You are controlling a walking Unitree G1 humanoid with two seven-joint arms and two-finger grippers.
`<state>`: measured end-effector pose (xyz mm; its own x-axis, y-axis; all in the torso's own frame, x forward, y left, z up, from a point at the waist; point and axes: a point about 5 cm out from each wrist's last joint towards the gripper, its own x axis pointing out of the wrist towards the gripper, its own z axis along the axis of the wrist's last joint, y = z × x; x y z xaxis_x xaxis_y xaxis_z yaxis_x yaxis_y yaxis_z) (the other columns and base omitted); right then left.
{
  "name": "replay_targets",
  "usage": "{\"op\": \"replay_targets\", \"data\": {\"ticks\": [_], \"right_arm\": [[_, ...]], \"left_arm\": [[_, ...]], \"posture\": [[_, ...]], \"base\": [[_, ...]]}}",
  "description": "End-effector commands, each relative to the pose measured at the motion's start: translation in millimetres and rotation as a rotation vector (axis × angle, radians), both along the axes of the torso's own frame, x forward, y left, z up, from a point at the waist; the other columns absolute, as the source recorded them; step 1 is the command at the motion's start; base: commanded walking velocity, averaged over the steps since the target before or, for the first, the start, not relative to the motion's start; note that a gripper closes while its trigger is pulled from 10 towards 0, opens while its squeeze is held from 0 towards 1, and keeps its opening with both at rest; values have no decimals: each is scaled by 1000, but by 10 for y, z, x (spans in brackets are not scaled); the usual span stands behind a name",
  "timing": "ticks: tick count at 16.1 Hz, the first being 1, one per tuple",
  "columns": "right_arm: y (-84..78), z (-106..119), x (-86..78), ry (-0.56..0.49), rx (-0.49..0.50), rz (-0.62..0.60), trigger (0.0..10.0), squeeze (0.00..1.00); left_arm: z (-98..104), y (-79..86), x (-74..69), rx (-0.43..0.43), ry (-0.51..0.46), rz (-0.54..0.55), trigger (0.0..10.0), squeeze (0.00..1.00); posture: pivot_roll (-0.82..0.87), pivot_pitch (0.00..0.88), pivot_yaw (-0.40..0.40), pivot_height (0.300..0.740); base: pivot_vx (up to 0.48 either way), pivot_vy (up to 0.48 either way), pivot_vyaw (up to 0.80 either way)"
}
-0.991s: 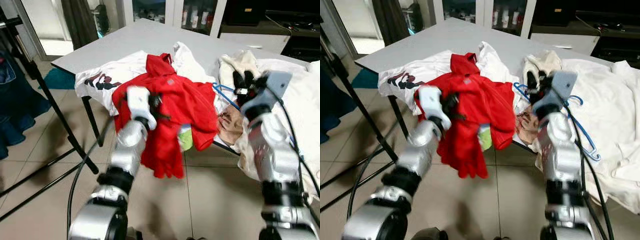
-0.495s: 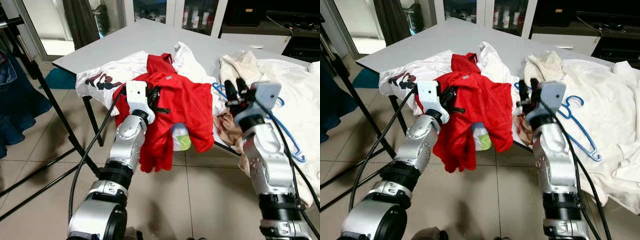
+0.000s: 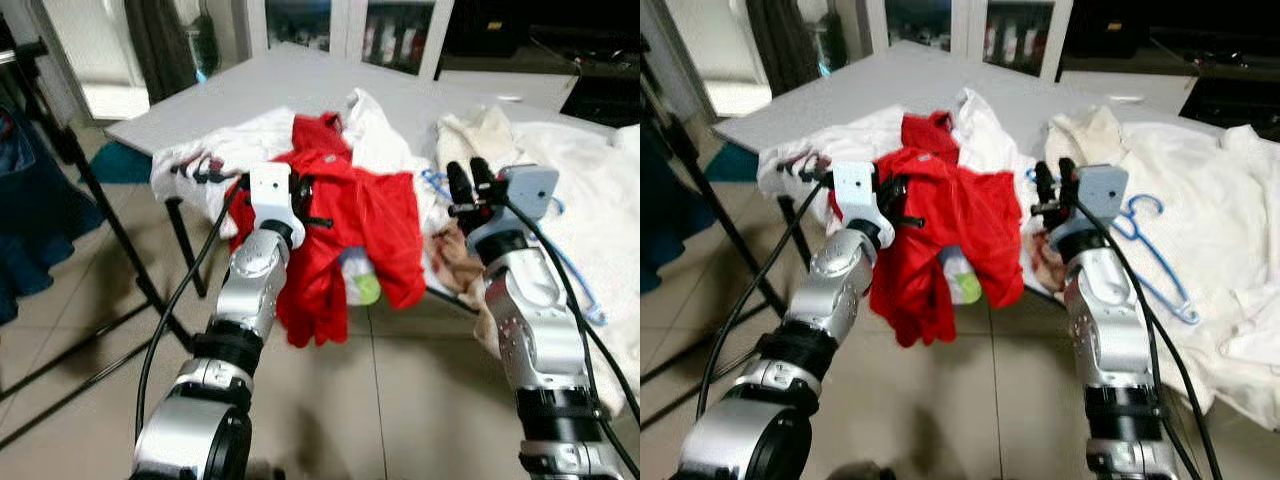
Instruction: Hang hanger
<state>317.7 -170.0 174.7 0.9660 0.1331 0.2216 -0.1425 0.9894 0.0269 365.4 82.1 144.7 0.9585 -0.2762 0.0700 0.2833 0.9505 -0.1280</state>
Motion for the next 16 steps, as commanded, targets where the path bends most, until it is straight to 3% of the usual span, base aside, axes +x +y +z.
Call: {"op": "replay_targets", "data": {"ticks": [1,14,16], "right_arm": [[-24,16,-3,-5,-4,-12,10000,0],[-3,-1,21,6,-1,-15,10000,0],[-3,2,20,5,-1,-15,10000,0]], "left_arm": [[119,-52,30,8,-37,-10,10000,0],[109,-54,22,22,-37,-12,10000,0],[115,-57,18,18,-44,-14,10000,0]], "posture": [[61,0,18,740],[63,0,22,740],[64,0,22,740]], "base": [[480,0,0],[477,0,0],[127,0,0]]}}
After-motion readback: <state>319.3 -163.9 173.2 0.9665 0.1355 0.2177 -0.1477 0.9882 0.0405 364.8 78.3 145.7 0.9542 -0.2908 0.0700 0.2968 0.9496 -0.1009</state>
